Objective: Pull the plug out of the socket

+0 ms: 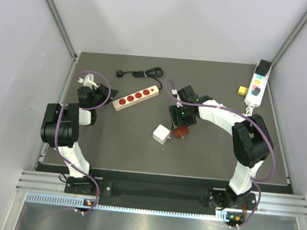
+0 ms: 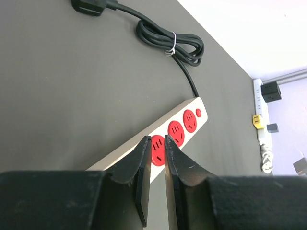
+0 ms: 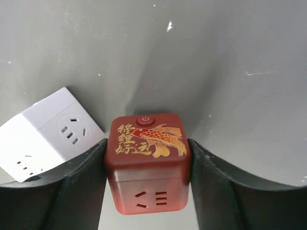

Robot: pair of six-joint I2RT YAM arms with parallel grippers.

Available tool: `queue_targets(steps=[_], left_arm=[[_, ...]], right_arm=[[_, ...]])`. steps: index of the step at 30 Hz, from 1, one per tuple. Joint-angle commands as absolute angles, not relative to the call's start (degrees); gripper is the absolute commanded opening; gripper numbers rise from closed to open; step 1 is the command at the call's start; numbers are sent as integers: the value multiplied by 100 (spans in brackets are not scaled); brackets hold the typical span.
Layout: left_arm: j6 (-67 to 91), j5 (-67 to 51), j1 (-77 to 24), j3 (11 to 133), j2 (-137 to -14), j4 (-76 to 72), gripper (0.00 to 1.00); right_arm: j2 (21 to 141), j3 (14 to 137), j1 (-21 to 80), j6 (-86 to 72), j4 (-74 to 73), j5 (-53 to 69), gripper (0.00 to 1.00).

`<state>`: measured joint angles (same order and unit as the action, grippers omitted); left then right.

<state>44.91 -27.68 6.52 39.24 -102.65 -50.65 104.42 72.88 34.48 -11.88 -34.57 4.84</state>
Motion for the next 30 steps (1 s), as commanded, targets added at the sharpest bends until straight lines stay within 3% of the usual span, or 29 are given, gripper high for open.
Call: queue_targets(steps=[1, 5, 11, 17, 21, 30], left_arm=[[4395, -2883, 536, 3902, -10187, -5476, 22], [4368, -2804, 483, 3894, -10178, -5449, 22], [4298, -2742, 422, 3771, -10038, -5432, 22], [3982, -2417, 290, 3516, -9440, -5055, 22], [3579, -2084, 71, 3471, -8669, -4222, 24], [2873, -590, -1221, 4201, -8191, -1680, 36]], right_arm=[[10213, 7181, 3507, -1336, -3085, 721, 65], [9924, 7093, 3498, -1424, -2936, 729, 81], [9284, 6935, 3445, -1538, -2944, 669, 86], [8107, 6443, 3314, -1924, -3076, -324, 93], [7454, 5661, 3296, -2320, -3006, -502, 100], [6328, 5098, 3278, -2699, -3463, -1002, 100]])
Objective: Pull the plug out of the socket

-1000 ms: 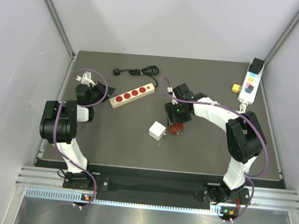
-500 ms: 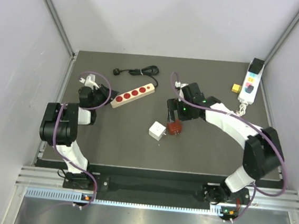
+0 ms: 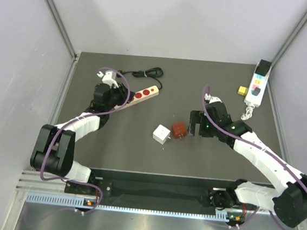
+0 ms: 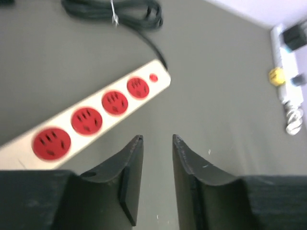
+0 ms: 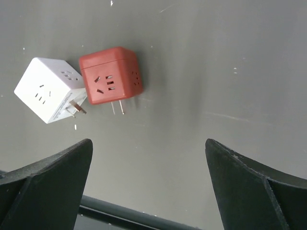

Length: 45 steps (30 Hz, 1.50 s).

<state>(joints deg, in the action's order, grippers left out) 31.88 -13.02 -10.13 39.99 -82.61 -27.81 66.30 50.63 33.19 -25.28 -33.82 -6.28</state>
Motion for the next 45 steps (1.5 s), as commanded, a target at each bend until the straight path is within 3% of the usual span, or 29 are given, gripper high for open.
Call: queue_targets(steps=[1, 6, 8, 17, 28, 37, 45], left_arm=[[2926, -511, -1335, 4227, -8226, -1574, 38], [3146, 497, -1993, 4752, -8752, -1126, 59], [3146, 833, -2231, 5096, -9051, -810, 61], [3840, 2424, -2856, 6512, -10782, 333, 55], [3674, 3673, -2786, 7479, -11575, 958, 54], [3270, 3359, -2084, 8472, -12417, 818, 53], [2717, 2848, -1566, 10299, -13227, 843, 53]], right_arm=[[6311, 5098, 3278, -2620, -3480, -1019, 100], [6232, 5037, 3217, -2417, -3323, -1221, 100], [6118, 4888, 3208, -2373, -3165, -1213, 100], [6003, 4659, 3182, -1855, -2567, -1020, 100], [5986, 4412, 3173, -1793, -2233, -738, 100], [6222, 4543, 3138, -1775, -1978, -686, 100], [7048, 5079, 2954, -1828, -2039, -932, 100]])
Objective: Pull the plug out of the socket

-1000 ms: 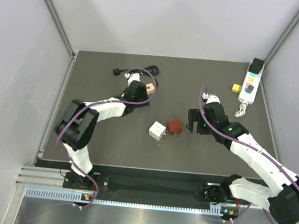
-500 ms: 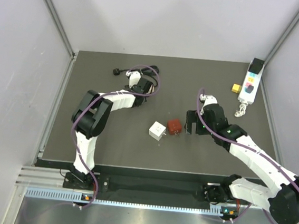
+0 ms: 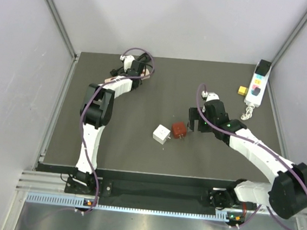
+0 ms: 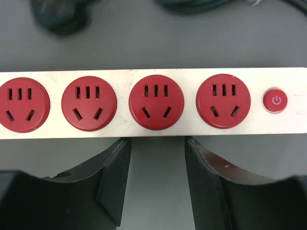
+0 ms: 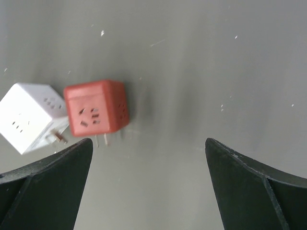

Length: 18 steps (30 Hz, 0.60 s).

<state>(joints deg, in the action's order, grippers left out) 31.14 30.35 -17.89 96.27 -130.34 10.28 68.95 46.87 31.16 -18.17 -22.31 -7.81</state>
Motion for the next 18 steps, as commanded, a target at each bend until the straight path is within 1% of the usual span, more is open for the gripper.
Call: queue_targets(steps=[1, 2, 4, 7, 8, 11, 13, 18], left_arm=[[2646, 2752, -1512, 10466, -13341, 896, 53], [2559, 2603, -1477, 10650, -13359, 888, 53], [2453, 2479, -1433, 10548, -13229, 730, 53], [2566, 1996, -1433, 9680, -12860, 46, 57], [2558, 1699, -1433, 9572, -12780, -243, 60], [2453, 1241, -1468, 9142, -12464, -840, 65], [2304, 687, -1485, 8774, -12227, -1132, 67], [2303, -578, -1494, 8157, -11892, -2273, 70]], right_arm=[[7205, 5211, 2910, -1863, -2048, -932, 100], [7285, 5282, 2857, -1872, -2074, -932, 100], [7469, 5500, 2751, -1907, -2109, -1028, 100], [7655, 5817, 2584, -1986, -2214, -1230, 100], [7699, 5905, 2471, -2056, -2354, -1344, 100], [7761, 6126, 2242, -2153, -2557, -1633, 100], [7734, 6135, 2075, -2223, -2601, -1810, 100], [7953, 6266, 1170, -2347, -2751, -1968, 100]])
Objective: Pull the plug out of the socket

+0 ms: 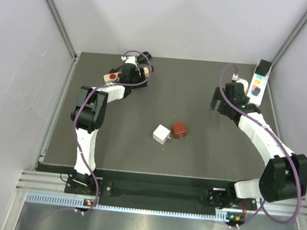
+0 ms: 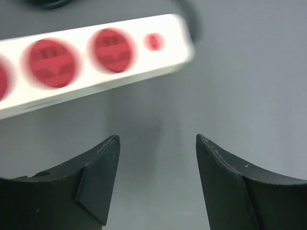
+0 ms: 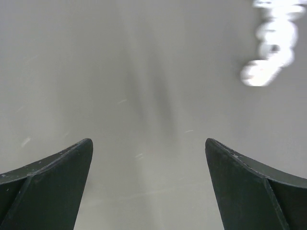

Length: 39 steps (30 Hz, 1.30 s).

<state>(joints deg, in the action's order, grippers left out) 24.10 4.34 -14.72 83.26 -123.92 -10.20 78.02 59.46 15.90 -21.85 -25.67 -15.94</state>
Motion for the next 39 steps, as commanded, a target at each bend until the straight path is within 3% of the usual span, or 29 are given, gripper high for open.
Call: queue_targets(steps=[1, 14, 21, 26, 30, 39], left_arm=[[2364, -911, -1503, 8087, -11839, -2381, 70], [2505, -2100, -1564, 7954, -11856, -3401, 67], [2759, -2478, -1564, 8261, -12181, -3603, 65], [2839, -2496, -1564, 8297, -12234, -3630, 63], [2830, -2558, -1573, 8297, -12243, -3630, 63], [2778, -2619, -1582, 8306, -12234, -3682, 63]], right_arm=[[8006, 6362, 925, -2329, -2760, -2099, 100], [10132, 8085, -886, -2259, -2839, -2189, 100], [11144, 8728, -1055, -2188, -3164, -1995, 99], [11144, 8534, -1055, -2092, -2883, -1916, 88], [11267, 8596, -1063, -1943, -2927, -1890, 70], [11540, 8587, -1072, -1890, -2848, -1723, 65]])
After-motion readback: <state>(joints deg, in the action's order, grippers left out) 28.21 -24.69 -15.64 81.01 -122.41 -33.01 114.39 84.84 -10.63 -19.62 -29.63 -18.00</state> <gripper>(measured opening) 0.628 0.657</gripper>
